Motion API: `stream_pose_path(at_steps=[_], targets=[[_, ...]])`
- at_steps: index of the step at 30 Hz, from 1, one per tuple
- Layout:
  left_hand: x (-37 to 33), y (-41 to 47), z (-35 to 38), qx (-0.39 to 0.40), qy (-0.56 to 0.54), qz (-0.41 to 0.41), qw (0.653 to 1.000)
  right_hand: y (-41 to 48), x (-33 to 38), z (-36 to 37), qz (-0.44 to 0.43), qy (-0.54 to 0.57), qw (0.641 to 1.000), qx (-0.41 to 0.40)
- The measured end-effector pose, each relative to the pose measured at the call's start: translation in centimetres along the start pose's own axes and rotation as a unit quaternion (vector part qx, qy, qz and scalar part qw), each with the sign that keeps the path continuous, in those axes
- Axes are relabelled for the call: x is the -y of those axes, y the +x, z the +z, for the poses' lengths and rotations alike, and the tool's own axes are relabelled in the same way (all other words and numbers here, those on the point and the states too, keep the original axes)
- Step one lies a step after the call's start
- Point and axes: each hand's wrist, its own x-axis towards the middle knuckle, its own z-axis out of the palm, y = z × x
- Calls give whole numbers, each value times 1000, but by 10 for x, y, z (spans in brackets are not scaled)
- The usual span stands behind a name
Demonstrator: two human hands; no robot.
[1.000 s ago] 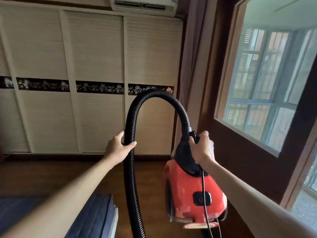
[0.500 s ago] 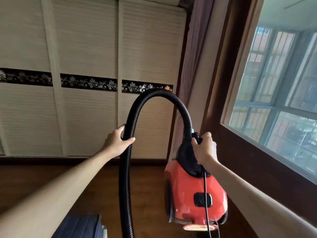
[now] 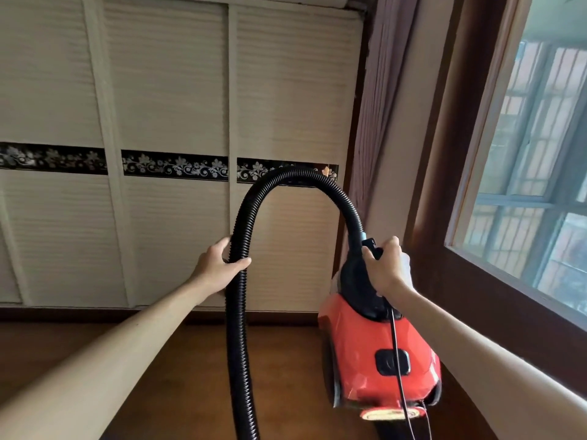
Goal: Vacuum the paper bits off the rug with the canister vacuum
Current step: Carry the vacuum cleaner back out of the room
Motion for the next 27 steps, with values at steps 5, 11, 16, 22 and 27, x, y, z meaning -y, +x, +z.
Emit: stream_pose_path(at_steps=[5, 11, 16, 22, 27], targets=[[8, 67, 24, 3, -28, -36, 999, 67, 4, 36, 5, 7, 1000, 18], [16, 136, 45, -14, -37, -42, 998, 138, 5, 85, -8, 12, 1000, 27], [36, 184, 53, -19, -42, -41, 998, 180, 5, 119, -16, 18, 999, 25], [62, 245, 72, -14, -34, -40, 998, 223, 7, 160, -7, 26, 999, 35], [93, 310, 87, -1, -27, -60, 998, 265, 6, 206, 7, 41, 999, 34]])
